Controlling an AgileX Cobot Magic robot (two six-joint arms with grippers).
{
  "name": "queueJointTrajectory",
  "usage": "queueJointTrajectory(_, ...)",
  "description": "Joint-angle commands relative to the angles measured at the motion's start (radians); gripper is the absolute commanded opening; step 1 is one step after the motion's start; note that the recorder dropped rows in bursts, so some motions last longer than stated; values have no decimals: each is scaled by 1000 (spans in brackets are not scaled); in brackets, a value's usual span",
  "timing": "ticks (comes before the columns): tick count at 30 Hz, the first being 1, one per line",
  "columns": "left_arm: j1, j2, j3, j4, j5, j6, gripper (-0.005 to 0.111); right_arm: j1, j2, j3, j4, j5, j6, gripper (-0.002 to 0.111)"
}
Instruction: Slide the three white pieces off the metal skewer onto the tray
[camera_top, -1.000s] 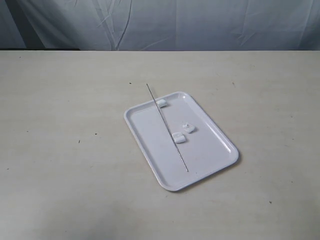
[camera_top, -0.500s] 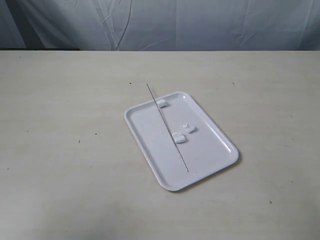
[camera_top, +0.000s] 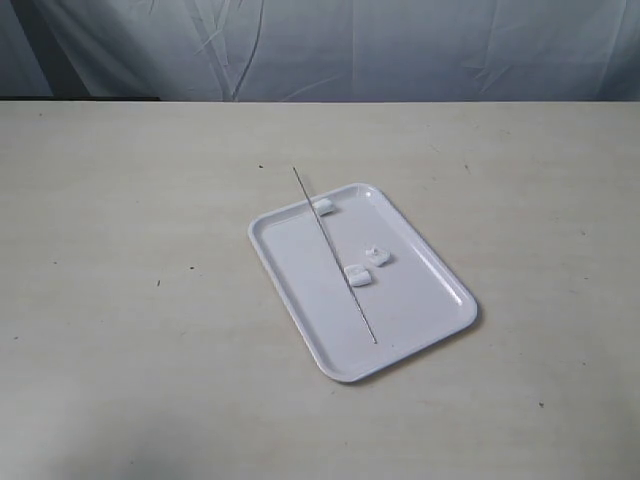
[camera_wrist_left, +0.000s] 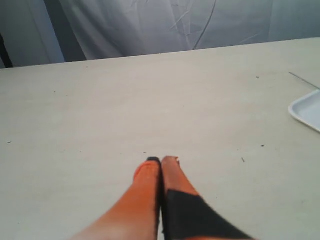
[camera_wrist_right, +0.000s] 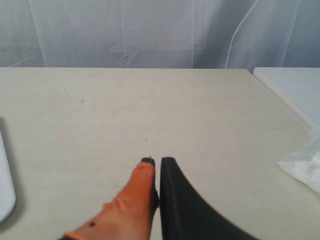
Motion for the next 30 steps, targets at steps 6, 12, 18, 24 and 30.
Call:
queueJointTrajectory(6,2,-8,1,47,6,-23,0,-4,-4,0,-8,-6,-1,5)
queueJointTrajectory(12,2,-8,1,54,8,-23,0,-4,-4,0,-8,-6,-1,5)
queueJointTrajectory(18,2,-8,1,54,8,-23,0,-4,-4,0,-8,-13,-1,5)
queueJointTrajectory(24,2,-8,1,54,8,-23,0,-4,-4,0,0,-19,-1,5)
queueJointTrajectory(30,2,-8,1,54,8,-23,0,-4,-4,0,0,-19,-1,5)
